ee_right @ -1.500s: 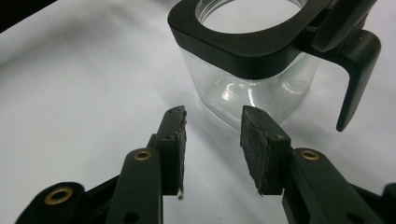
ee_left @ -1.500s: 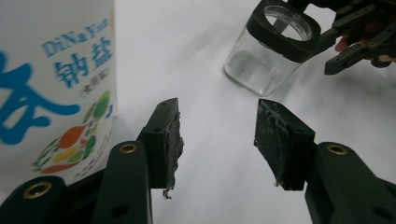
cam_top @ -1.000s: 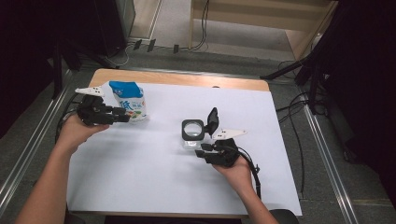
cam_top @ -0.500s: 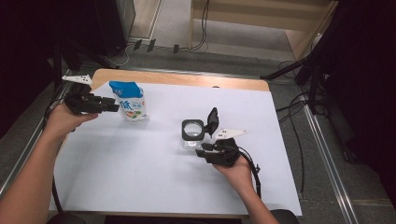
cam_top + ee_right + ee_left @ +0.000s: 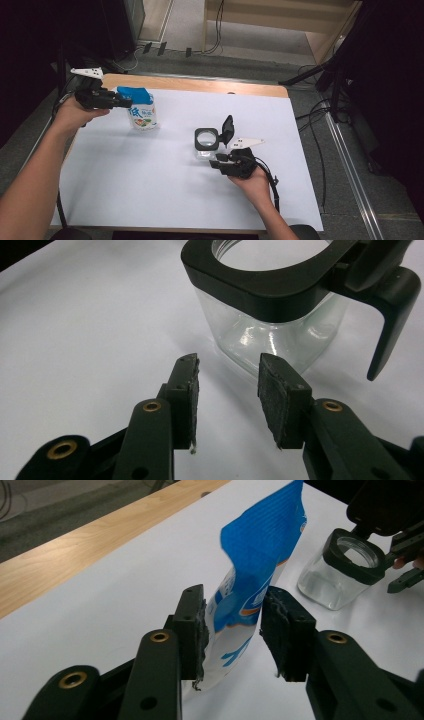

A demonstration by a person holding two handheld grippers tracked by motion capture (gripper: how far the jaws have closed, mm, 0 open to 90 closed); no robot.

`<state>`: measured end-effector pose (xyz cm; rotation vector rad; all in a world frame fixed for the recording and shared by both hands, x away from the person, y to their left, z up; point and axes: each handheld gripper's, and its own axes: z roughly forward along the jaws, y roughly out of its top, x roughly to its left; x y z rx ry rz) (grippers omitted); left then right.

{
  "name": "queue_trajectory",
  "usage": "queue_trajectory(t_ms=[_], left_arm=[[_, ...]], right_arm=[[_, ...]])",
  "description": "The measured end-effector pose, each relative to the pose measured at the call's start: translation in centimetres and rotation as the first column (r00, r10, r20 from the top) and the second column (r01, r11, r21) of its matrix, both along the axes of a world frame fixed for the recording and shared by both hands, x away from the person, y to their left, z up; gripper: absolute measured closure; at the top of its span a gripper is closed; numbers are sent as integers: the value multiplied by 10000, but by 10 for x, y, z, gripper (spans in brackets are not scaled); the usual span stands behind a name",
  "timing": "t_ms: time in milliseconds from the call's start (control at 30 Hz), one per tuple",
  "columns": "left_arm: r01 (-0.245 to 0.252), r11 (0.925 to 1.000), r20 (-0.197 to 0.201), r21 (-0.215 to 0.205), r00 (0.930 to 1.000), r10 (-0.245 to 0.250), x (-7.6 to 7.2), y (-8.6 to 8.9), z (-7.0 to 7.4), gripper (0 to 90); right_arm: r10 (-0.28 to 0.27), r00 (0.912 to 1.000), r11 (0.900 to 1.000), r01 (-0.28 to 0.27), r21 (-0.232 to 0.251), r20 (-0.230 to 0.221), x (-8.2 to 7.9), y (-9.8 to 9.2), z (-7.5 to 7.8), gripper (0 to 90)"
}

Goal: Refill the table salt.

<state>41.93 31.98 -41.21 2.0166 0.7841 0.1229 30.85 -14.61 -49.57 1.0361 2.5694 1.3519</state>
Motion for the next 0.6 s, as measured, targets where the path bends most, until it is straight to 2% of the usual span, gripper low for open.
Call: queue_trajectory(t_ms=[267,400,567,600], left_arm=[[-35,9996,-173,-293,9998,30,4,-1,-3,757],[-34,9996,-136,-273,9999,30,3,-3,-2,812],[-52,10000,58,80,10000,51,1,-9,1,866],[-28,10000,-104,20,9999,28,0,-10,2,877]], right_arm=[[-30,10000,10000,29,-52,-10,-1,0,-1,616],[-30,10000,10000,30,-19,26,-2,0,-1,617],[-8,9999,10000,7,15,135,-3,0,0,617],[1,9999,10000,-1,34,148,-3,-1,0,618]])
